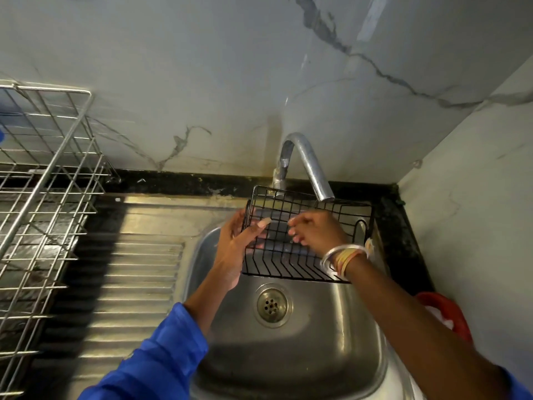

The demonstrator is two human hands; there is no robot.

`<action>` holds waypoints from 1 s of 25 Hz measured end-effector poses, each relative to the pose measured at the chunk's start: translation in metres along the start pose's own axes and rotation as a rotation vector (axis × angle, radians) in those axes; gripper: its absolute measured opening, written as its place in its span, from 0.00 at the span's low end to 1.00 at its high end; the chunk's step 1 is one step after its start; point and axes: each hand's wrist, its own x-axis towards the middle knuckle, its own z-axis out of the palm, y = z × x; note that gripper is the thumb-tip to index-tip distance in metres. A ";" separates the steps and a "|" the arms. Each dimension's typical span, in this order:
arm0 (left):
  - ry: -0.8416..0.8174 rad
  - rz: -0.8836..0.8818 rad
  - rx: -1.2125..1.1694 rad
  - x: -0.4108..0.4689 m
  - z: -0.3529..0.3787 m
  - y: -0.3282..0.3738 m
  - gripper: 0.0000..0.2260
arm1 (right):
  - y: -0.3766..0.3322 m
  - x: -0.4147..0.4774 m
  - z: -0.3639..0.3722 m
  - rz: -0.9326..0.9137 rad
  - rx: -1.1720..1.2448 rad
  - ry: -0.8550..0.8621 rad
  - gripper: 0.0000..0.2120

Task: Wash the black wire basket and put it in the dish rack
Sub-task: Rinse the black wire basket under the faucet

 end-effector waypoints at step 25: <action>0.015 -0.235 -0.014 -0.028 0.009 -0.002 0.26 | 0.023 0.003 0.023 0.471 0.309 -0.244 0.14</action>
